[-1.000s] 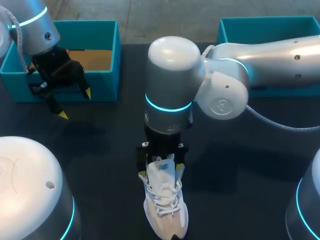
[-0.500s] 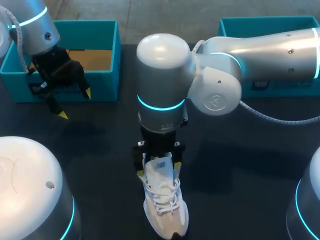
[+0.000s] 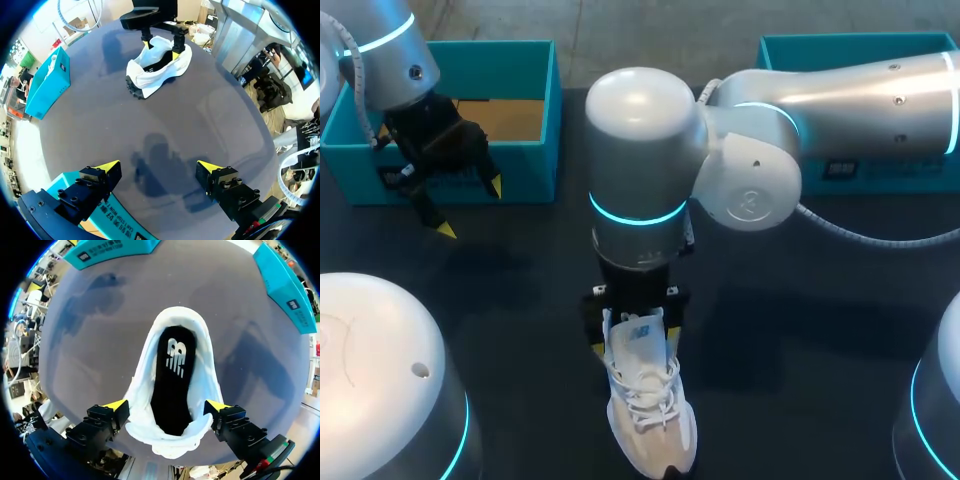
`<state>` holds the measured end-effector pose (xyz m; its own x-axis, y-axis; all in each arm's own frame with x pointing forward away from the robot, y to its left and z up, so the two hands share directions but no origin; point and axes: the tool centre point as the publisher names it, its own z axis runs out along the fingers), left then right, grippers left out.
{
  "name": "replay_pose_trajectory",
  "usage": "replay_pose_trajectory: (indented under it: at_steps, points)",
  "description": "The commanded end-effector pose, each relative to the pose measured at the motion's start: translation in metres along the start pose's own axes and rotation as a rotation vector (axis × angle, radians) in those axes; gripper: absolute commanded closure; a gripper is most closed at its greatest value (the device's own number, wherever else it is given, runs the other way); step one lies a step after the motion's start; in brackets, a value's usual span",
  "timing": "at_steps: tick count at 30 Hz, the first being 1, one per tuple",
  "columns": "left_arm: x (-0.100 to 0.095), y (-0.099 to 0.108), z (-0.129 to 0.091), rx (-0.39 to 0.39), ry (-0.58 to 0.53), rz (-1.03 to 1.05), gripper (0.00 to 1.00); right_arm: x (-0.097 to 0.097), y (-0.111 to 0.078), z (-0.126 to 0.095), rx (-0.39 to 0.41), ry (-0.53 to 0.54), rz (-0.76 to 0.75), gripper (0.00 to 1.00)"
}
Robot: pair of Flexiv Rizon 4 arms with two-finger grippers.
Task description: Take the shoe out of the shoebox, open the shoe tongue, remove and reinsert the insole, then place the shoe into the shoebox
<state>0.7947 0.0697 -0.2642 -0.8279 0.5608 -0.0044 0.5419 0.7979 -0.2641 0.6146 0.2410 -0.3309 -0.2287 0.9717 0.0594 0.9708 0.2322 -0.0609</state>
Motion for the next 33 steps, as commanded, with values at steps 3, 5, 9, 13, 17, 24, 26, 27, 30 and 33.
replay_pose_trajectory:
  at_steps: [3, 5, 9, 13, 17, 24, 26, 27, 30, 33]
  points:
    - [0.001, 0.0, 0.0, -0.003, 0.0, 0.0, 0.0, 0.001, -0.008, -0.007, -0.016, -0.016, 0.009, 0.0]
    - [0.001, 0.0, 0.0, -0.003, 0.0, 0.0, 0.0, 0.0, -0.01, -0.01, -0.019, -0.018, 0.012, 0.0]
    - [0.001, 0.0, 0.0, -0.003, 0.0, 0.0, 0.0, 0.001, -0.015, -0.014, -0.036, -0.012, 0.008, 0.0]
    - [0.001, 0.0, 0.0, -0.003, 0.0, 0.0, 0.0, 0.003, -0.018, -0.02, -0.049, -0.027, 0.01, 0.0]
    - [0.001, 0.0, 0.0, -0.003, 0.0, 0.0, 0.0, 0.001, -0.021, -0.025, -0.057, -0.042, 0.021, 0.0]
    - [0.001, 0.0, 0.0, -0.003, 0.0, 0.0, 0.0, -0.008, -0.032, -0.034, -0.064, -0.071, 0.069, 0.0]
    - [0.001, 0.0, 0.0, -0.003, 0.0, 0.0, 0.0, -0.011, -0.037, -0.036, -0.063, -0.074, 0.086, 0.0]
    - [0.001, 0.0, 0.0, -0.003, 0.0, 0.0, 0.0, -0.012, -0.039, -0.037, -0.063, -0.076, 0.09, 0.0]
    - [0.001, 0.0, 0.0, -0.003, 0.0, 0.0, 0.0, -0.009, -0.049, -0.037, -0.069, -0.061, 0.094, 0.0]
    - [0.001, 0.0, 0.0, -0.003, 0.0, 0.0, 0.0, -0.008, -0.06, -0.036, -0.069, -0.045, 0.11, 0.0]
